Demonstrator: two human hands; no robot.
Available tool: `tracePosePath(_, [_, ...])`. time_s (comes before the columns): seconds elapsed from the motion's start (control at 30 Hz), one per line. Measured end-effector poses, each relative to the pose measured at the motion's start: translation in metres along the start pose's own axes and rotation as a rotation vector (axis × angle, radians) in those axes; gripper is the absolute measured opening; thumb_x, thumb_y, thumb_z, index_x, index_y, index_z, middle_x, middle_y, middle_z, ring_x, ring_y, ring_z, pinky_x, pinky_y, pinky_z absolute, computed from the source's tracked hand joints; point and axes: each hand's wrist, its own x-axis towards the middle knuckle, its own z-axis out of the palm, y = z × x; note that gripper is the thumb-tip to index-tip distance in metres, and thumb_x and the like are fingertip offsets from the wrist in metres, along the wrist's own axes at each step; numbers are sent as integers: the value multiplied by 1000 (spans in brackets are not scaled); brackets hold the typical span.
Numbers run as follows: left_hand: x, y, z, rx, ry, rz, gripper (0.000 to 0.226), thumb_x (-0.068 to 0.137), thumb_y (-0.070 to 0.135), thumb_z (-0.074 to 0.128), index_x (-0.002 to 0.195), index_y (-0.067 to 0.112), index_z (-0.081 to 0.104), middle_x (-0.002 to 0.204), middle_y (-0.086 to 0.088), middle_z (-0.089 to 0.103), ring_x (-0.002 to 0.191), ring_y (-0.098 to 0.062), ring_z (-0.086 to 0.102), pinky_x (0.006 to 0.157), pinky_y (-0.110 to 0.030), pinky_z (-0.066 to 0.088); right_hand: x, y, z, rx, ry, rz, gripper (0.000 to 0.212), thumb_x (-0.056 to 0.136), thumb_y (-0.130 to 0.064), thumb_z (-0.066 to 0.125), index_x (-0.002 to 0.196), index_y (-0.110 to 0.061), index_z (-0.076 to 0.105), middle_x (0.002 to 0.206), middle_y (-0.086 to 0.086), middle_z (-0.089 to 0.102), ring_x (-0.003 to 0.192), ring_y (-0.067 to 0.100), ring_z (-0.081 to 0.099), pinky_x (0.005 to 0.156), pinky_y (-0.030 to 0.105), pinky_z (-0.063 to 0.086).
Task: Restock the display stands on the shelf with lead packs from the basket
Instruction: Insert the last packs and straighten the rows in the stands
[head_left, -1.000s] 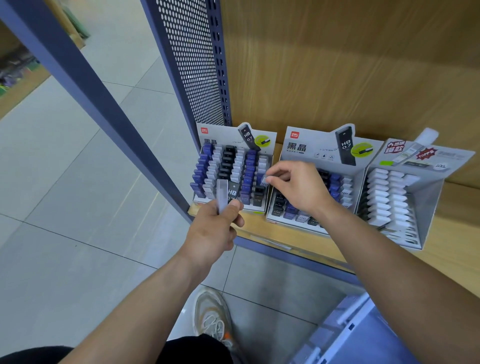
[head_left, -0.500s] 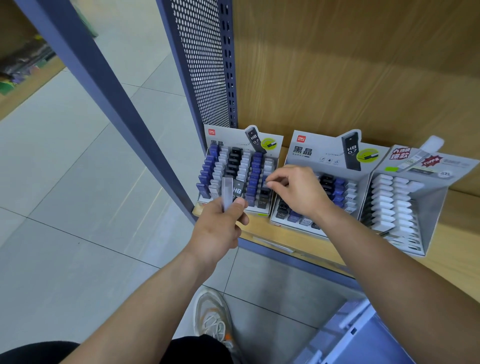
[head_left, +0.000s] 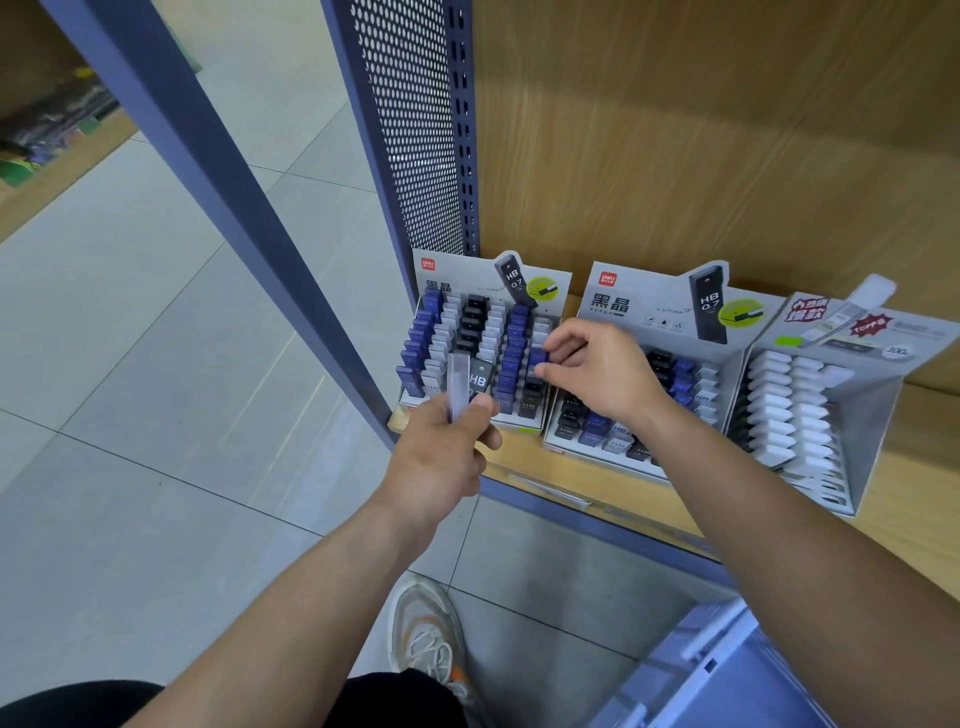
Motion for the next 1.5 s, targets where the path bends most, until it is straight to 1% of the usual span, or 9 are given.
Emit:
tracePosePath(0.13, [0, 0, 1, 1, -3, -4, 31, 105, 31, 53, 116, 4, 60, 66, 4, 58, 48, -12, 30, 44, -21, 28, 0, 2, -1, -12, 22, 5, 6, 93, -20, 67, 90, -21, 71, 78, -8, 71, 73, 6, 68, 73, 27, 57])
tracePosePath(0.5, [-1, 3, 1, 18, 10, -22, 30, 104, 33, 54, 116, 6, 62, 66, 4, 58, 48, -11, 32, 45, -21, 30, 6, -2, -1, -50, -27, 53, 8, 90, -21, 72, 83, -23, 73, 74, -6, 71, 73, 10, 68, 76, 36, 59])
tracePosePath(0.67, [-6, 13, 9, -63, -88, -77, 34, 104, 37, 48, 108, 9, 65, 67, -2, 55, 46, -12, 25, 43, -20, 22, -15, -18, -15, 92, 128, 45, 10, 92, -21, 68, 84, -21, 74, 74, -4, 71, 72, 15, 69, 76, 40, 59])
tracePosePath(0.8, [-17, 11, 19, -89, -252, -53, 27, 107, 35, 44, 106, 12, 57, 73, -10, 57, 44, -12, 24, 44, -19, 19, -61, -48, -32, 335, -67, 71, 14, 98, -24, 61, 101, -18, 73, 81, -1, 73, 71, 16, 69, 70, 33, 58])
tracePosePath(0.9, [-25, 6, 27, -8, -327, 5, 34, 108, 34, 43, 113, 5, 61, 81, -11, 65, 45, -12, 28, 45, -19, 21, -87, -54, -43, 405, -160, 61, 10, 95, -16, 66, 98, -9, 73, 76, 8, 70, 67, 17, 65, 64, 28, 54])
tracePosePath(1.07, [-38, 10, 38, 33, -277, 85, 31, 108, 32, 43, 113, 10, 65, 92, -9, 73, 46, -14, 32, 45, -20, 23, -113, -48, -71, 504, 28, 124, 4, 90, -9, 71, 91, -13, 74, 72, 8, 69, 64, 16, 65, 67, 33, 56])
tracePosePath(1.23, [-44, 12, 46, 86, -261, 75, 29, 108, 31, 46, 107, 11, 68, 79, -3, 68, 48, -14, 25, 44, -21, 20, -136, -39, -95, 592, 145, 174, 4, 91, -6, 69, 94, -7, 71, 69, 9, 69, 60, 18, 66, 62, 28, 58])
tracePosePath(1.4, [-45, 3, 56, 117, -242, -19, 47, 105, 47, 43, 105, 10, 72, 67, 0, 59, 48, -11, 29, 47, -23, 18, -156, -15, -121, 603, 316, 214, 4, 90, -4, 70, 93, -6, 69, 70, 12, 70, 63, 18, 71, 63, 25, 60])
tracePosePath(1.5, [-44, -3, 56, 156, -230, -14, 38, 106, 40, 46, 105, 11, 71, 68, 1, 56, 50, -11, 34, 45, -22, 23, -162, 11, -133, 547, 445, 264, 11, 91, -2, 69, 101, 1, 67, 71, 9, 71, 67, 17, 72, 67, 26, 61])
